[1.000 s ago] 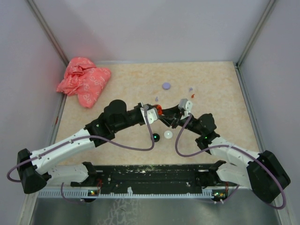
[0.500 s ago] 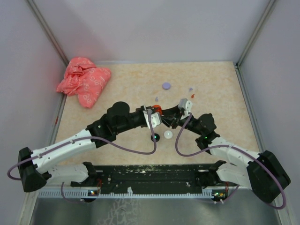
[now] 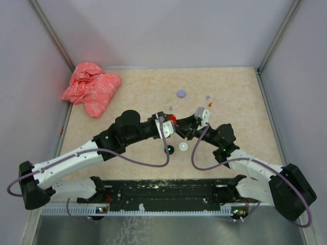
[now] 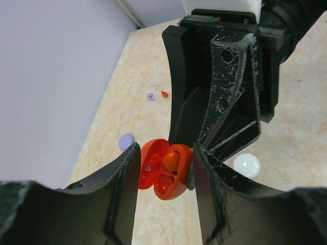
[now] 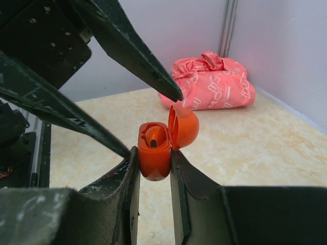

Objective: Insert the wireless bluetooth earbuds into the charging case
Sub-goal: Place the earbud in the charging case.

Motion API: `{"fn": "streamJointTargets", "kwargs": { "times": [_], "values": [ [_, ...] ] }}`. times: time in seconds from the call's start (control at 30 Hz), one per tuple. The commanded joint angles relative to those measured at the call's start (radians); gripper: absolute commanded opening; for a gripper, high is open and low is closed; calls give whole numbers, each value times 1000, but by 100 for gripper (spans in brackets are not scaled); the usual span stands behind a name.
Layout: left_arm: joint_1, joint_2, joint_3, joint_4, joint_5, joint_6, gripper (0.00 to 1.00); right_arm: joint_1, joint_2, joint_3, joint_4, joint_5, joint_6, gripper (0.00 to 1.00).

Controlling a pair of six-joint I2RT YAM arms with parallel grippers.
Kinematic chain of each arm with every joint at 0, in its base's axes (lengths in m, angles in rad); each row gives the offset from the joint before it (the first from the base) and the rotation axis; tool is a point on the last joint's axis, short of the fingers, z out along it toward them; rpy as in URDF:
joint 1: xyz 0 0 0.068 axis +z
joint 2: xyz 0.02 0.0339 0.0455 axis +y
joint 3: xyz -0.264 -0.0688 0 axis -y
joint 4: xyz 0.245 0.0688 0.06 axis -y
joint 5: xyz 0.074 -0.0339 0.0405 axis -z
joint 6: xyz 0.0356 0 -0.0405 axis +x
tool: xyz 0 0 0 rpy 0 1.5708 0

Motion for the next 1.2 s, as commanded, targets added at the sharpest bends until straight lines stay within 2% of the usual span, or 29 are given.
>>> {"fn": "streamJointTargets", "kwargs": {
  "times": [0.0,0.13,0.23,0.3,0.47,0.6,0.7,0.93,1.17],
  "values": [
    [-9,-45,32,-35,9,-110,53,0,5,10,134,20,20,0],
    [2,-83,36,-33,-26,-174,59,-2,17,-7,171,41,29,0],
    [46,-102,36,-61,18,-249,60,-8,26,-8,204,35,52,0],
    [106,-121,17,-59,91,-306,60,-12,34,-9,233,30,71,0],
    [336,-192,-79,45,380,-487,60,-15,49,-5,288,10,126,0],
    [411,-226,-139,126,515,-578,60,-15,58,9,316,-10,162,0],
    [438,-226,-185,222,612,-647,59,-15,69,26,339,-33,196,0],
    [460,-182,-219,395,739,-772,57,-15,102,51,429,-79,274,0],
    [460,-134,-226,452,785,-811,54,-12,163,73,558,-111,366,0]
  ]
}}
